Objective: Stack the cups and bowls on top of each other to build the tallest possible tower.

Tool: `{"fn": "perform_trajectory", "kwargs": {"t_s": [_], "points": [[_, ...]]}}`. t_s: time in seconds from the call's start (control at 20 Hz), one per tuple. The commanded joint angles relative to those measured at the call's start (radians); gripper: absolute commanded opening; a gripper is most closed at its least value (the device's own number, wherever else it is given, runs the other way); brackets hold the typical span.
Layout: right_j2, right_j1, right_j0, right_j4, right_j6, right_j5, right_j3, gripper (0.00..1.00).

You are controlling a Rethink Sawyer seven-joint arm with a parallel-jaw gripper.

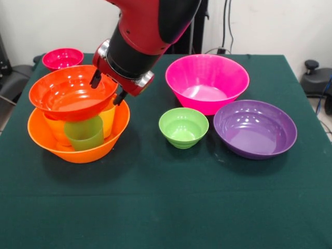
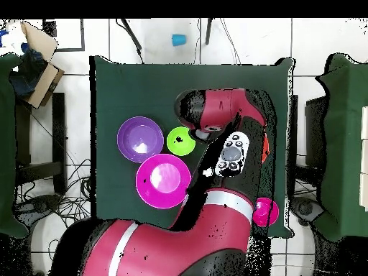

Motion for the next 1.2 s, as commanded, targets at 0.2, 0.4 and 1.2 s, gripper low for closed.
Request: {"fn": "perform_trajectory", "kwargs": {"t_s": [0.2, 0.4, 1.2], "points": [[0.136, 0.006, -0.009, 0.011, -0.038, -0.069, 0.072, 1.00], [0.141, 0.008, -0.012, 0.009, -0.044, -0.077, 0.069, 1.00], [0.199, -0.044, -0.020, 0.048, -0.070, -0.049, 0.077, 1.00]]}}
